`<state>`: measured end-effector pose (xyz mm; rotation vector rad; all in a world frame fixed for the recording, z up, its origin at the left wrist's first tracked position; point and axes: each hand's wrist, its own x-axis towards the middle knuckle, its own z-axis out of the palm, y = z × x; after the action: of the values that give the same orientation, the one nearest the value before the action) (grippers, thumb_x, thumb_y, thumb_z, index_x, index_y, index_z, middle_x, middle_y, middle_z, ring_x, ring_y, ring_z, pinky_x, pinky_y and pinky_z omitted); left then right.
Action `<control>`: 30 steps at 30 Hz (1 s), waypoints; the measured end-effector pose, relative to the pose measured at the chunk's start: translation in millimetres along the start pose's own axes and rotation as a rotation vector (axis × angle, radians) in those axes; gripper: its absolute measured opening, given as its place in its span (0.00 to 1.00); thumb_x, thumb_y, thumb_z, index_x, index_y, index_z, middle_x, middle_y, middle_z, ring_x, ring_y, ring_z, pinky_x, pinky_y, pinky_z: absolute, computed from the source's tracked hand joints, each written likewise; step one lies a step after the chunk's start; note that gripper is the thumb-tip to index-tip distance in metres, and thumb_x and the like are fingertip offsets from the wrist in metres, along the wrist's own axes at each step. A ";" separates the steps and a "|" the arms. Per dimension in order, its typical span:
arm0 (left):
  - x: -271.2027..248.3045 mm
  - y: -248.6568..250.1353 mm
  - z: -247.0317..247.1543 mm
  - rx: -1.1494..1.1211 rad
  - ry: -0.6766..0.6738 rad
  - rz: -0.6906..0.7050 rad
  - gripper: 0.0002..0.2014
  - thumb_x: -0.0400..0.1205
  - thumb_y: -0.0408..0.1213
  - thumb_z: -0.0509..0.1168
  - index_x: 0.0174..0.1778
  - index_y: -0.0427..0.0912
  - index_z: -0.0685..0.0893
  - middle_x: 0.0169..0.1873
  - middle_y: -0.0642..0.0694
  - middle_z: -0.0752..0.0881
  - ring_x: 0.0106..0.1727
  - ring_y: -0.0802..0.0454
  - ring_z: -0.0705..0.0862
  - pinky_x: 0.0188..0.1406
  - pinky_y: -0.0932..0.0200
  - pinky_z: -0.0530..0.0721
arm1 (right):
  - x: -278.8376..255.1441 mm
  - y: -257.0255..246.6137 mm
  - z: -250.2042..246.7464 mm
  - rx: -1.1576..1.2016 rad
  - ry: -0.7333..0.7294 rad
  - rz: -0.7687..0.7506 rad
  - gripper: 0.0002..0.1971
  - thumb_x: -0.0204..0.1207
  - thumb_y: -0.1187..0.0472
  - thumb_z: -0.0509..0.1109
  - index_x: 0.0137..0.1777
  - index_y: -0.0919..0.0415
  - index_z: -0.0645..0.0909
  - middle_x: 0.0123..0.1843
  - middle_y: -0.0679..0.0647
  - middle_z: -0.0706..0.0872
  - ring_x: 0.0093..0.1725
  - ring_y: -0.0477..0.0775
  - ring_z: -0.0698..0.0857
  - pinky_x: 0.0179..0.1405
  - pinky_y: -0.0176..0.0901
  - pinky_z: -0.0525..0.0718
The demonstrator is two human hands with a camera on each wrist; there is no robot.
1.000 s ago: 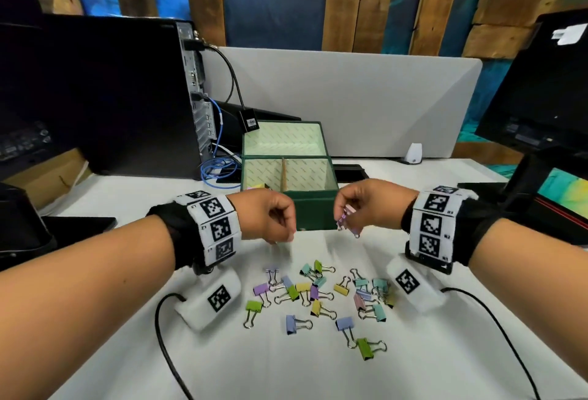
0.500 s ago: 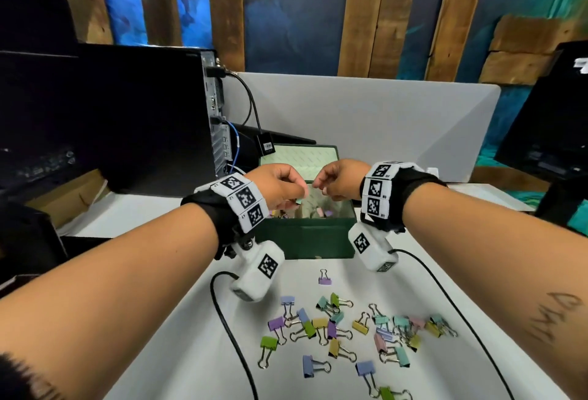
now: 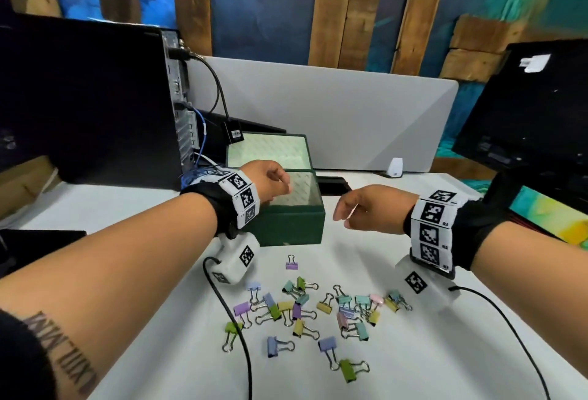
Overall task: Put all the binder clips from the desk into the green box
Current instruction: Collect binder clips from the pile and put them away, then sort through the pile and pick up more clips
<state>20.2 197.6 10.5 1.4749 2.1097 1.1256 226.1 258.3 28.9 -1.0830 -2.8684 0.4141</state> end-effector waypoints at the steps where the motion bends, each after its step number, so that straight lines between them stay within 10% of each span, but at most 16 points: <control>1: -5.1 -0.2 -1.5 0.034 -0.021 0.016 0.05 0.74 0.37 0.73 0.44 0.47 0.85 0.40 0.48 0.85 0.34 0.51 0.82 0.42 0.56 0.86 | -4.6 3.9 1.3 -0.049 -0.067 0.024 0.10 0.76 0.58 0.68 0.57 0.50 0.83 0.45 0.40 0.82 0.44 0.44 0.79 0.41 0.24 0.73; 8: -57.4 -12.7 -13.6 0.528 -0.579 0.049 0.10 0.73 0.42 0.73 0.47 0.58 0.82 0.43 0.54 0.84 0.41 0.53 0.83 0.44 0.62 0.83 | -29.6 22.9 22.2 -0.180 -0.420 0.168 0.17 0.70 0.56 0.74 0.59 0.45 0.80 0.47 0.46 0.85 0.34 0.45 0.80 0.44 0.37 0.83; 18: -106.7 -31.5 -16.4 0.829 -0.769 -0.042 0.41 0.62 0.53 0.80 0.70 0.64 0.68 0.54 0.57 0.76 0.53 0.49 0.86 0.57 0.55 0.85 | -54.0 37.9 38.6 -0.003 -0.606 0.316 0.32 0.60 0.58 0.83 0.62 0.47 0.70 0.47 0.55 0.80 0.36 0.55 0.82 0.47 0.44 0.88; 30: -104.4 -28.1 7.7 0.799 -0.634 0.092 0.20 0.74 0.51 0.70 0.62 0.55 0.79 0.49 0.55 0.77 0.48 0.54 0.78 0.51 0.61 0.78 | -36.3 1.5 64.8 -0.159 -0.347 0.002 0.24 0.66 0.45 0.76 0.62 0.41 0.75 0.56 0.50 0.76 0.54 0.53 0.80 0.60 0.45 0.79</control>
<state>50.1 102.8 -32.8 1.9124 2.0747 -0.2533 245.5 220.6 -32.2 -1.1374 -3.2534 0.4164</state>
